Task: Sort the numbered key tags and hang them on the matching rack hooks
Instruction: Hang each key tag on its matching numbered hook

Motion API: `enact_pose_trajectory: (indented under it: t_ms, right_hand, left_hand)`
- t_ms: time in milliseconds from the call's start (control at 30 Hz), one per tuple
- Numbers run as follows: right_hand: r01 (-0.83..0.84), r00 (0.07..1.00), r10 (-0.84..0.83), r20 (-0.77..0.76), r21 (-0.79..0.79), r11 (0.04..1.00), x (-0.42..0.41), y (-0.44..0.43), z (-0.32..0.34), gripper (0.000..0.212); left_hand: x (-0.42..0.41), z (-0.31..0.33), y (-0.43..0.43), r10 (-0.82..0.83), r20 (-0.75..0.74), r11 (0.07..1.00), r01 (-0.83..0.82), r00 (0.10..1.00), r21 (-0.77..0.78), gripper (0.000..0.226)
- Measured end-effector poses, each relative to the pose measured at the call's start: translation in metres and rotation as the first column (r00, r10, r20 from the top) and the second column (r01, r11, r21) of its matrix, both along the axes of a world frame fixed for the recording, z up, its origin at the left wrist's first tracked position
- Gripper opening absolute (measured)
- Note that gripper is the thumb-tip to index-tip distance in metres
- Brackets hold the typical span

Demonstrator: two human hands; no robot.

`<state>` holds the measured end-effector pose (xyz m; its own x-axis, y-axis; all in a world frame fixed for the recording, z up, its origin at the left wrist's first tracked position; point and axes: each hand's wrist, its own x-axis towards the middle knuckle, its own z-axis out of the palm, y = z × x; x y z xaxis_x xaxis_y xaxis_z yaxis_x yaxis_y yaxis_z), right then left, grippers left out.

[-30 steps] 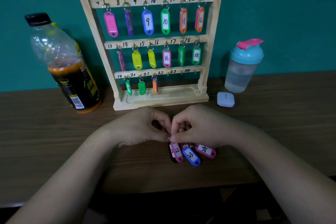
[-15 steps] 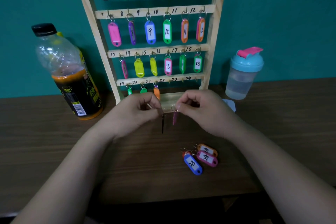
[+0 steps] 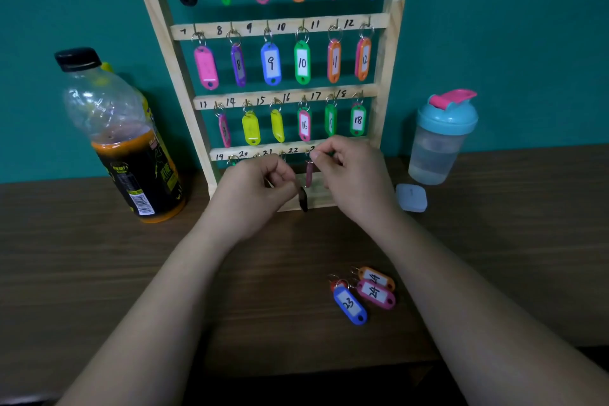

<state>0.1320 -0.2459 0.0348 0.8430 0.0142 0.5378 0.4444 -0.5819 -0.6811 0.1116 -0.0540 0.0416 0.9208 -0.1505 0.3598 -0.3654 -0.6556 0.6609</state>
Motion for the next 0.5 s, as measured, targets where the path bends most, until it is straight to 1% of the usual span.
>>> enact_pose_trajectory:
  t_ms: [200, 400, 500]
  right_hand:
    - [0.041, 0.999, -0.042, -0.014, -0.009, 0.999, 0.010, 0.006, 0.003, 0.018]
    - [0.056, 0.997, -0.059, -0.049, -0.061, 0.997, 0.009, 0.008, 0.005, 0.021]
    - [0.061, 0.997, -0.063, -0.049, -0.056, 0.997, 0.005, 0.005, 0.006, 0.016]
  left_hand:
    - [0.004, 0.006, -0.008, 0.068, 0.066, 0.998, -0.068, 0.995, -0.015, 0.012]
    - [0.010, 0.009, -0.013, 0.108, 0.135, 0.994, -0.108, 0.985, -0.013, 0.012]
    - [0.015, 0.010, -0.017, 0.121, 0.157, 0.992, -0.117, 0.980, -0.037, 0.010]
